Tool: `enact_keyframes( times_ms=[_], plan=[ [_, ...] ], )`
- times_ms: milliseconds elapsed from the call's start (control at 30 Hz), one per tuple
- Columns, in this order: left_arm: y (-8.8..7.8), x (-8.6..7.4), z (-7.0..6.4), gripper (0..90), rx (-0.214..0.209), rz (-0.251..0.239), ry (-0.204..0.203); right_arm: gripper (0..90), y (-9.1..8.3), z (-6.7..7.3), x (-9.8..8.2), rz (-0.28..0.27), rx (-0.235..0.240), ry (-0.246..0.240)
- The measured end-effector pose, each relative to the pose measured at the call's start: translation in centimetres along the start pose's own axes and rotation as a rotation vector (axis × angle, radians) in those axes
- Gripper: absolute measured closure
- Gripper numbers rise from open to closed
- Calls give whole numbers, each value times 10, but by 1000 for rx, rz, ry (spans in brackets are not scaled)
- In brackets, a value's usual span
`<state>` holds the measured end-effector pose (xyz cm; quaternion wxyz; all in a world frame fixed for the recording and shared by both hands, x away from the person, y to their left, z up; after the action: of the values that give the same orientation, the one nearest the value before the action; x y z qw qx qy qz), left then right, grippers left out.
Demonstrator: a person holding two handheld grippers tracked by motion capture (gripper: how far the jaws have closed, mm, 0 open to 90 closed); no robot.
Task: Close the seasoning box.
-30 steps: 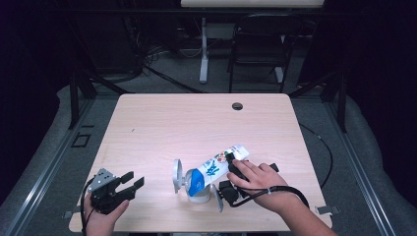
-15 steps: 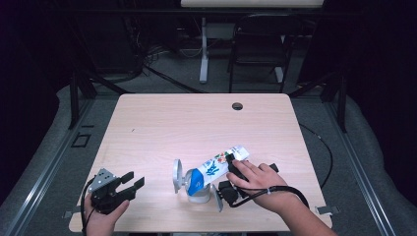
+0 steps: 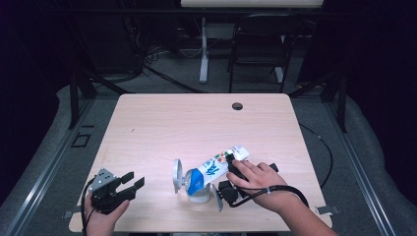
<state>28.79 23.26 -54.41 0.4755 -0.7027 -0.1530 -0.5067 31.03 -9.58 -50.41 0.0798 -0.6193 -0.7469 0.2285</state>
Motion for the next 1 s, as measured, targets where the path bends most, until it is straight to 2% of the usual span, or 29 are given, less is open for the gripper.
enact_keyframes(
  times_ms=[900,1000],
  plan=[
    [1,-1,1,505,10,-3,-2,613,1,1,0,-4,12,1],
    [0,-1,1,505,3,8,0,614,1,1,0,-6,10,1]
  ],
)
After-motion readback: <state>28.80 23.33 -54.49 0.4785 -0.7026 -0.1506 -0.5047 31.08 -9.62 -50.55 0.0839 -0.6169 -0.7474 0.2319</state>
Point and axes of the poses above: each handheld gripper's, and its own axes: y roughly forward along the jaws, x roughly out of its top, z roughly to its left, the point moved 5 cm from there along y, roughly forward along the jaws, and after that the axes turned 9 degrees about y, right-handed, at the moved point
